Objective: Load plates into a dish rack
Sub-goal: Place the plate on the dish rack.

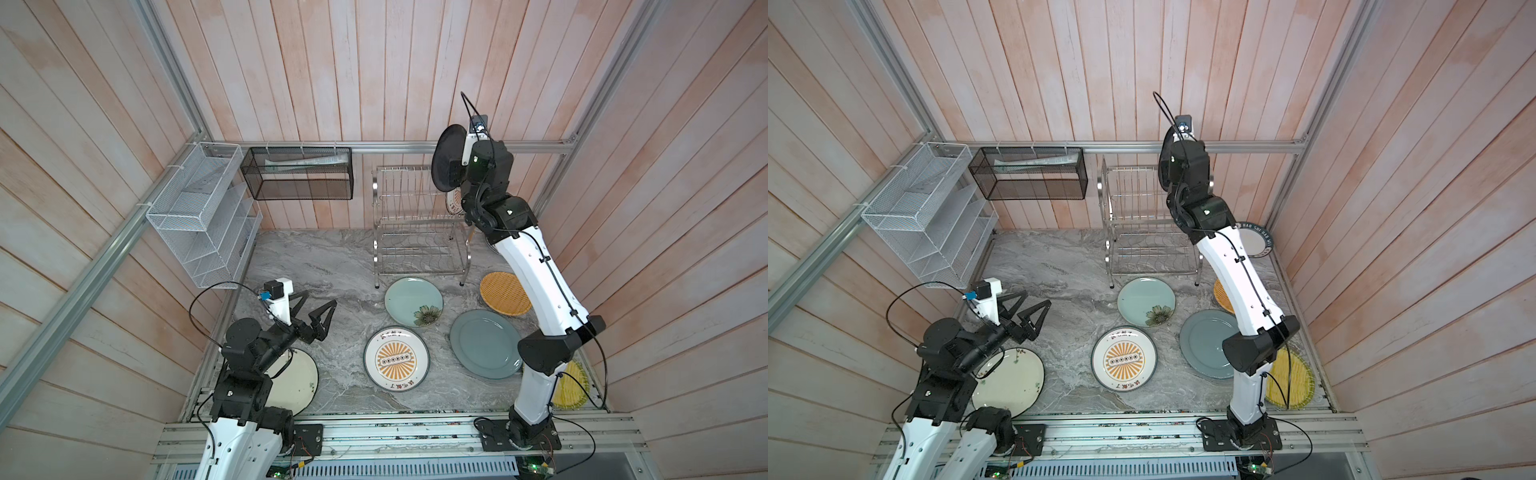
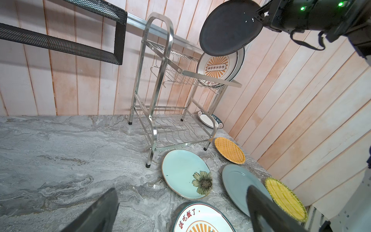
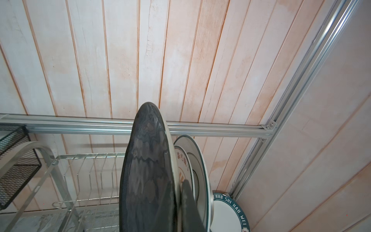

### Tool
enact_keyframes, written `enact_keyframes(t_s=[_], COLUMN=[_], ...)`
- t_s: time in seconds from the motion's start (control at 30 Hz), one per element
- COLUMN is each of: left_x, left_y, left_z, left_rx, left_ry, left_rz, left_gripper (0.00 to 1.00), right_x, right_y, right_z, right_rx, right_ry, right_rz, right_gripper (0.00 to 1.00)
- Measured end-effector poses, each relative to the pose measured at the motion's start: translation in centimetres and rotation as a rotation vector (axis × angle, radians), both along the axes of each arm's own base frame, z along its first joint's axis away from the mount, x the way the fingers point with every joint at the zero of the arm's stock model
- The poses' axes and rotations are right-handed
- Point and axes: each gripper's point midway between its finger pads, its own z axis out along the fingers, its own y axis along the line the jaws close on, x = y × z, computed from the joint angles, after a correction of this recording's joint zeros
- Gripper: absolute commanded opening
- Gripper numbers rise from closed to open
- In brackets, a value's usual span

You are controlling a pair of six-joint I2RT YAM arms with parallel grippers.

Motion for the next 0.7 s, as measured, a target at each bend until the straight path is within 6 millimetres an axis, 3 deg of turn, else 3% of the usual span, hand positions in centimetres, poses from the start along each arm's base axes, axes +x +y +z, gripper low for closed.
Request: enact_keyframes(t_s=[0.27,0.7], left_x=[0.0,-0.1], left_y=[0.0,-0.3], left_z=[0.0,-0.1], left_rx=[0.0,-0.001], left_ry=[0.001,0.005], left_rz=[-0.001,-0.019], left_gripper=[1.0,1.0], right_x=[1.9,3.7], right_y=[0.1,-0.7], right_z=[-2.8,-5.3], right_rx=[-0.13,-0.208], right_ry=[0.063,0.107], right_rz=[-0.056,-0.107], right_gripper=[0.0,0.0])
